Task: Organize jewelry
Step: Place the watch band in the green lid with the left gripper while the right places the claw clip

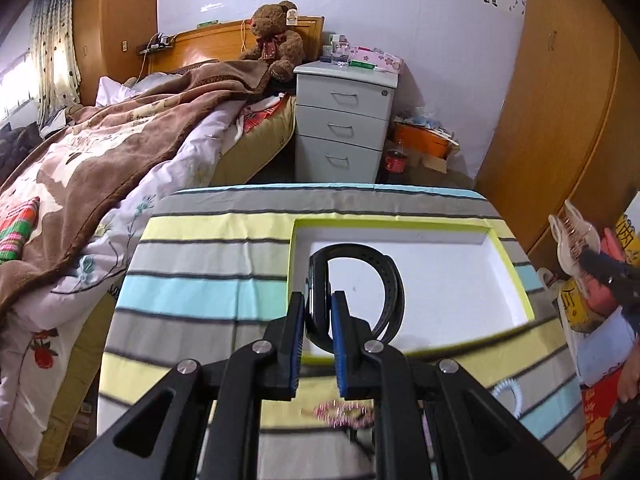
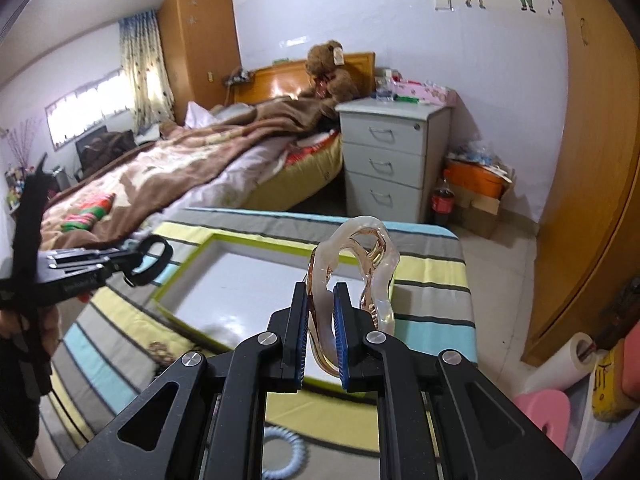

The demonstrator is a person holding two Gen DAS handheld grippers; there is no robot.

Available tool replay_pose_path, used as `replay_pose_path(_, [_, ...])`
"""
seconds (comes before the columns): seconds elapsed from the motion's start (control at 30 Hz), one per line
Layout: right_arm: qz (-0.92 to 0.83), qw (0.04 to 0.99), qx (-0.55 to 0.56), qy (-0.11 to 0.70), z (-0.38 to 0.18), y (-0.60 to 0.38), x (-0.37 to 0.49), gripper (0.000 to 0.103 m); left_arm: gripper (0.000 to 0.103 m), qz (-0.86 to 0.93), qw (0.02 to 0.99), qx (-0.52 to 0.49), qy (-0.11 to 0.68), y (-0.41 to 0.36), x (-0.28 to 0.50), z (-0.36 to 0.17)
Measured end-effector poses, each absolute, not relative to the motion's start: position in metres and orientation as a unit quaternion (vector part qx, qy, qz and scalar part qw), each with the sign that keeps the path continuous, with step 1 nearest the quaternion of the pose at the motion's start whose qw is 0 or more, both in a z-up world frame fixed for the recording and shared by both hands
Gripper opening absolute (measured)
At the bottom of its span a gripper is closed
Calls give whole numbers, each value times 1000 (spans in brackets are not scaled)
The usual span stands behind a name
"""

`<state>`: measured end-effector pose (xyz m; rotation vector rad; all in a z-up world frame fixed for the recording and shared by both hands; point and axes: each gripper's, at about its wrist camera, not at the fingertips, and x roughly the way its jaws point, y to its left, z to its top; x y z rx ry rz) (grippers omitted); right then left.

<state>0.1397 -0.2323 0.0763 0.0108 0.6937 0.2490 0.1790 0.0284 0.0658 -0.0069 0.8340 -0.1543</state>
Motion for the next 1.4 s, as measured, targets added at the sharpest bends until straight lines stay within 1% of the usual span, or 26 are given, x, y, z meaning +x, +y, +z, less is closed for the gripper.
replay_pose_path(0.53, [116, 902, -60, 411, 23, -209, 200, 12, 14, -80, 891, -15, 447, 8, 256, 23])
replay_pose_path(0.97, [117, 885, -92, 441, 2, -200, 217, 12, 14, -74, 879, -25, 470, 5, 276, -3])
replay_pose_path(1.4, [118, 884, -90, 444, -1, -200, 223, 13, 14, -70, 877, -27, 475, 5, 282, -10])
